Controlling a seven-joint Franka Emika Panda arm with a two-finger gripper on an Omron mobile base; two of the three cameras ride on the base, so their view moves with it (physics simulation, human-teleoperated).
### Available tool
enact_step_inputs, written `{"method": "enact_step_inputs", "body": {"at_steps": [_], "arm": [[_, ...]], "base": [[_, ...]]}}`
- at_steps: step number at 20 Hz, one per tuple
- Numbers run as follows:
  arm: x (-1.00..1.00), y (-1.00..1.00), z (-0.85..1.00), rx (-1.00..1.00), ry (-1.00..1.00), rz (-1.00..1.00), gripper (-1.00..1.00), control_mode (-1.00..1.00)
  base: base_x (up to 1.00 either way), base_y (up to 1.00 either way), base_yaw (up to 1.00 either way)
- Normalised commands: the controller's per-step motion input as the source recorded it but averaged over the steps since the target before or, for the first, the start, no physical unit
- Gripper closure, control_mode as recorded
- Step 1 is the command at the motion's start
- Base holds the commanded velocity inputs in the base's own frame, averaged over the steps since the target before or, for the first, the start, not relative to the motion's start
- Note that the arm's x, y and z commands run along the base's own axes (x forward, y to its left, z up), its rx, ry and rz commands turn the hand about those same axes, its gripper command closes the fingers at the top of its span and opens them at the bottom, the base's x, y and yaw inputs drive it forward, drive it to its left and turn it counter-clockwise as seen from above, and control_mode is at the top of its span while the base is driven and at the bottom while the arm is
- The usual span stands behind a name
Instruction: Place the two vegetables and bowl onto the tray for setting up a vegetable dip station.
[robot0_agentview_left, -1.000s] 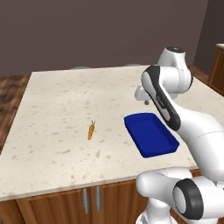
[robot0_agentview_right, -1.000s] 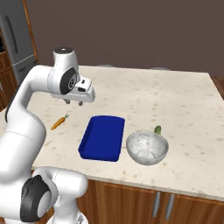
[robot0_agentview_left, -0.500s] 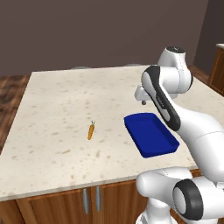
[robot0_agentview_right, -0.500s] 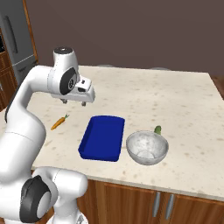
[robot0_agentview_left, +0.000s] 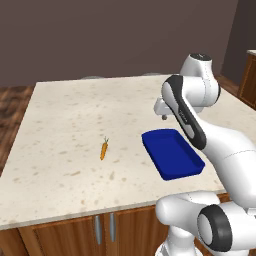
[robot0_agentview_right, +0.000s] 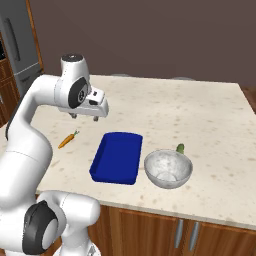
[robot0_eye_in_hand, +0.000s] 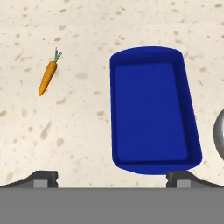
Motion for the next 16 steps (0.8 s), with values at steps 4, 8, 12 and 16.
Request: {"method": "enact_step_inputs", "body": {"at_steps": [4, 8, 12, 16], "arm": [[0.0, 0.0, 0.0, 0.0, 0.0, 0.0, -1.0, -1.0], [-0.06, -0.07, -0.03, 0.0, -0.04, 0.01, -1.0, -1.0], [-0.15, -0.4, -0.02, 0.14, 0.0, 0.03, -1.0, -1.0], [-0.12, -0.41, -0.04, 0.13, 0.0, 0.0, -1.0, -1.0]], "base": [[0.0, 0.0, 0.0], [0.0, 0.0, 0.0], [0.0, 0.0, 0.0], [0.0, 0.0, 0.0]]}}
